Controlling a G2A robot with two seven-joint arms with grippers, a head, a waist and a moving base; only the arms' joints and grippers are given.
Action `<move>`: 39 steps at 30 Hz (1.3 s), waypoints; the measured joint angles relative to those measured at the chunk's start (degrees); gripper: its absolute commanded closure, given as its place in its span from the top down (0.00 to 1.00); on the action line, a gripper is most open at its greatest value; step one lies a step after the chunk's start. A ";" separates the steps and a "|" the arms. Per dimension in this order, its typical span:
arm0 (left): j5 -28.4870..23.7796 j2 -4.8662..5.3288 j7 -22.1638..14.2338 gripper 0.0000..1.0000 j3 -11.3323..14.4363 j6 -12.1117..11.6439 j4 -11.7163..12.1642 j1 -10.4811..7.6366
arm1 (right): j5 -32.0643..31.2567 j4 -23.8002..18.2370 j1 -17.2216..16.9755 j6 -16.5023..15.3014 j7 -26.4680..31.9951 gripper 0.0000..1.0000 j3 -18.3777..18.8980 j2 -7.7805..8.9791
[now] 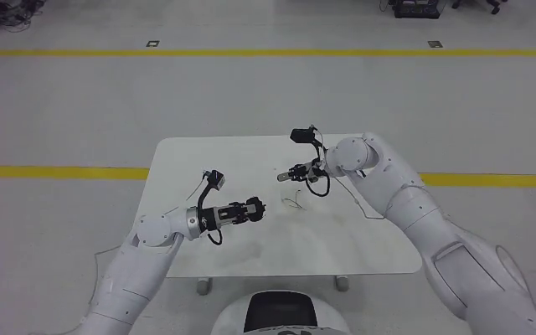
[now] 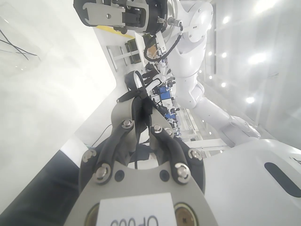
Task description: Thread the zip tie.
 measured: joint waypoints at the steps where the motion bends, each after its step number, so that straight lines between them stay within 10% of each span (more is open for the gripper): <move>1: 0.00 0.00 0.00 0.00 0.00 0.00 0.00 0.00 | -0.06 0.04 -0.06 0.05 -0.07 1.00 -0.03 0.00; 9: 0.00 0.00 0.00 0.00 0.00 0.00 0.00 0.00 | -7.28 3.58 0.38 -1.11 -0.51 1.00 -5.70 -1.81; 22: 0.00 0.00 0.00 0.00 0.00 0.00 0.00 0.00 | -10.56 20.45 7.48 -1.66 -2.91 1.00 -16.54 -11.48; 30: 0.00 0.00 0.00 0.00 0.00 0.00 0.00 0.00 | -11.27 20.25 7.05 -1.95 -3.43 1.00 -16.77 -11.43; 39: 0.00 0.00 0.00 0.00 0.00 0.00 0.00 0.00 | -20.93 20.56 6.70 -9.80 -1.46 1.00 -20.38 -11.96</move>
